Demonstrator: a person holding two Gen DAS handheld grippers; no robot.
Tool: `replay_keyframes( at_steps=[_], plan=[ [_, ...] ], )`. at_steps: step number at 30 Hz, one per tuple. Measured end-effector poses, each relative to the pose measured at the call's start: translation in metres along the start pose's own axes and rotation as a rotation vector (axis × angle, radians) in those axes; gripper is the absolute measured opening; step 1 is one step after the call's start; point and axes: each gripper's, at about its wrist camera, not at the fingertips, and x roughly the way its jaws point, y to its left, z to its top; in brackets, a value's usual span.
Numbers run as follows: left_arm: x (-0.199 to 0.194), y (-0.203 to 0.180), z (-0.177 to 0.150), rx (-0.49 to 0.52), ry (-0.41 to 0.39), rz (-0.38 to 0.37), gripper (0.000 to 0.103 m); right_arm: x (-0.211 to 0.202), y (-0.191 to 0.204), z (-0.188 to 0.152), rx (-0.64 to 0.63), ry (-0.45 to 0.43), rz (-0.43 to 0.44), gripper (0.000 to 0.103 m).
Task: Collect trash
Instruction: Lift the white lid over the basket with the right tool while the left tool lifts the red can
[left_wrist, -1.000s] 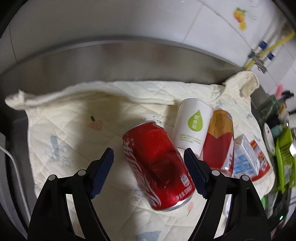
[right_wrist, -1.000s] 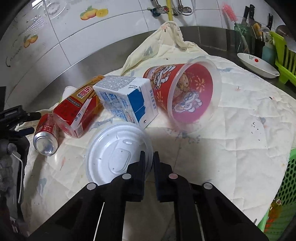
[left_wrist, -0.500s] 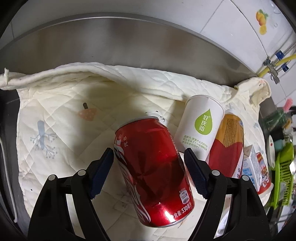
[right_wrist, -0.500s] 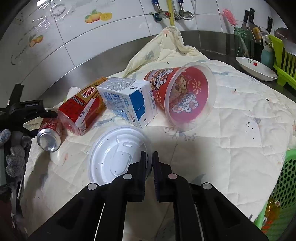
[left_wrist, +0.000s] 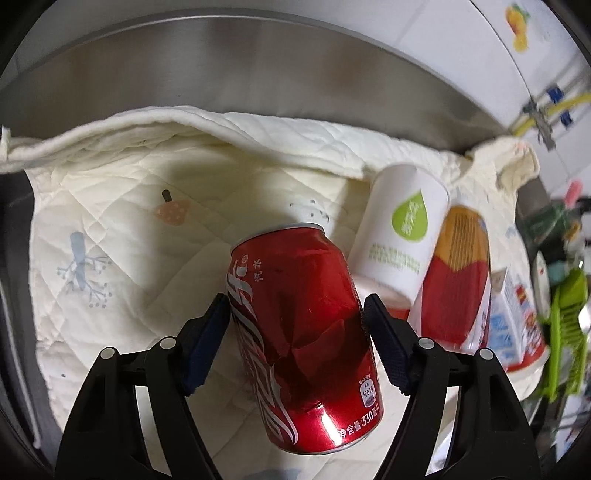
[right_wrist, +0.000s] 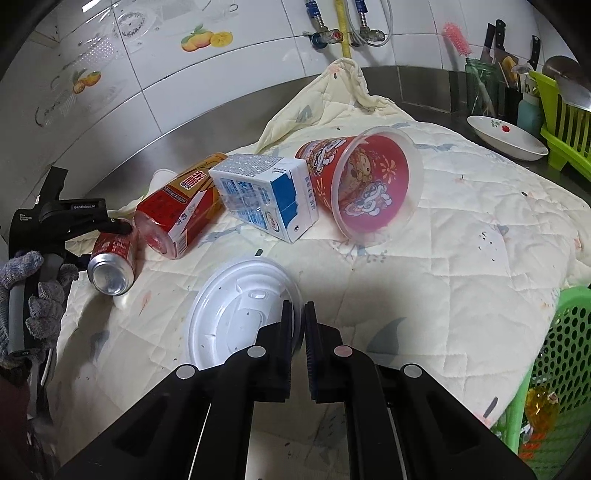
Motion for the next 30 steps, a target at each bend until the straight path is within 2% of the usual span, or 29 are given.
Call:
replay_keyframes(
  at_steps=[4, 9, 13, 18, 24, 30],
  plan=[
    [-0.001, -0.004, -0.006, 0.054, 0.01, 0.028, 0.073, -0.006, 0.0, -0.004, 0.004, -0.005, 0.007, 0.007],
    [-0.002, -0.016, -0.014, 0.13, -0.019, 0.067, 0.073, -0.016, 0.004, -0.01, -0.001, -0.018, 0.007, 0.006],
    [-0.006, -0.018, -0.018, 0.141, -0.026, 0.065, 0.072, -0.031, 0.003, -0.013, 0.007, -0.042, 0.005, 0.006],
    [-0.016, -0.011, -0.03, 0.136, -0.029, 0.033, 0.072, -0.053, 0.001, -0.019, 0.0, -0.067, -0.015, 0.006],
    [-0.035, -0.009, -0.053, 0.164, -0.027, -0.034, 0.072, -0.085, -0.02, -0.03, 0.037, -0.113, -0.055, 0.006],
    [-0.05, -0.03, -0.078, 0.234, -0.022, -0.109, 0.072, -0.125, -0.059, -0.042, 0.08, -0.159, -0.173, 0.006]
  ],
)
